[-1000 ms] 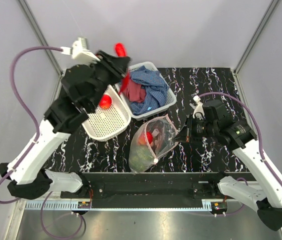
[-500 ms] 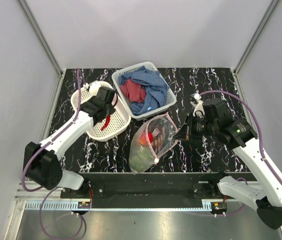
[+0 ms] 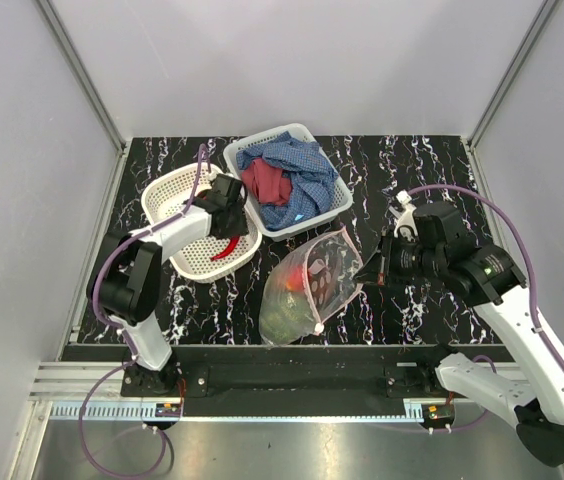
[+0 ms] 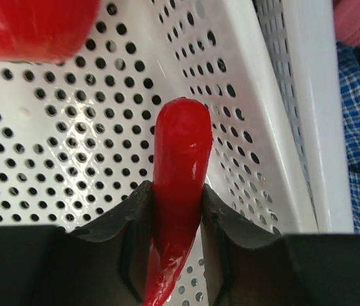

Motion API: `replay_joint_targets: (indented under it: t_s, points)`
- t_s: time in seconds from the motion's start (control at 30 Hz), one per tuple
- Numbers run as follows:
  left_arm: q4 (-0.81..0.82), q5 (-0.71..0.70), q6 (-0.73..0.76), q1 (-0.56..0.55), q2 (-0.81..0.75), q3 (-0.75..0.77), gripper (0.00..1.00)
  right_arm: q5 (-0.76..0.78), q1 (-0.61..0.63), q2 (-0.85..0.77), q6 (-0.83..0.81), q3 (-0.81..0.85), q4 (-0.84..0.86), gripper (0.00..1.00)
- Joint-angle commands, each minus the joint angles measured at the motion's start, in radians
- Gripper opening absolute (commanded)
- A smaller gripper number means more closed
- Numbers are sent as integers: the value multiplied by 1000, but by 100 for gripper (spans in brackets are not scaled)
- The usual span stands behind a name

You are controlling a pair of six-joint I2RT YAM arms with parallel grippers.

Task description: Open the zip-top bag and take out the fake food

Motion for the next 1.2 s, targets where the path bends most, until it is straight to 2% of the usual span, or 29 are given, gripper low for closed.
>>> replay_joint_targets:
  t_s: [0.0,0.1,0.13,0.27,0.37,0.53,0.67,0.7,0.87,0.97,1.0,1.03,1.13,1.17]
  points:
    - [27,81,19,9,-31,29,63,17,-4,-17,5,51,-3,0]
    - [6,75,-3,9,-69,3,86,5,-4,-15,3,54,-3,0]
    - [-6,79,-6,7,-94,0,91,2,-4,-15,1,54,-4,0]
    - [-71,115,-44,-2,-215,-25,92,-22,-4,-5,-23,60,-1,0]
    - [-101,196,-76,-39,-357,-28,86,-55,-6,18,-46,61,8,0]
    - [-151,258,-149,-215,-552,49,81,-102,-4,51,-61,80,30,0]
    - [-148,97,-231,-417,-643,121,72,-150,-4,86,-65,106,51,0]
    - [-149,17,-247,-504,-646,138,70,-156,-6,95,-66,116,54,0]
    - [-180,-228,-196,-741,-607,320,59,-180,-6,153,-65,186,70,0]
    - [-262,-337,-149,-836,-509,452,55,-190,-4,178,-66,223,70,0]
    - [-301,-359,-149,-849,-478,486,52,-188,-4,183,-63,238,68,0]
    - [-418,-380,-167,-856,-409,564,50,-181,-4,189,-60,246,70,0]
    - [-627,-442,-303,-859,-321,641,45,-171,-4,196,-45,271,65,0]
    - [-646,-444,-328,-856,-288,659,44,-170,-3,196,-38,275,68,0]
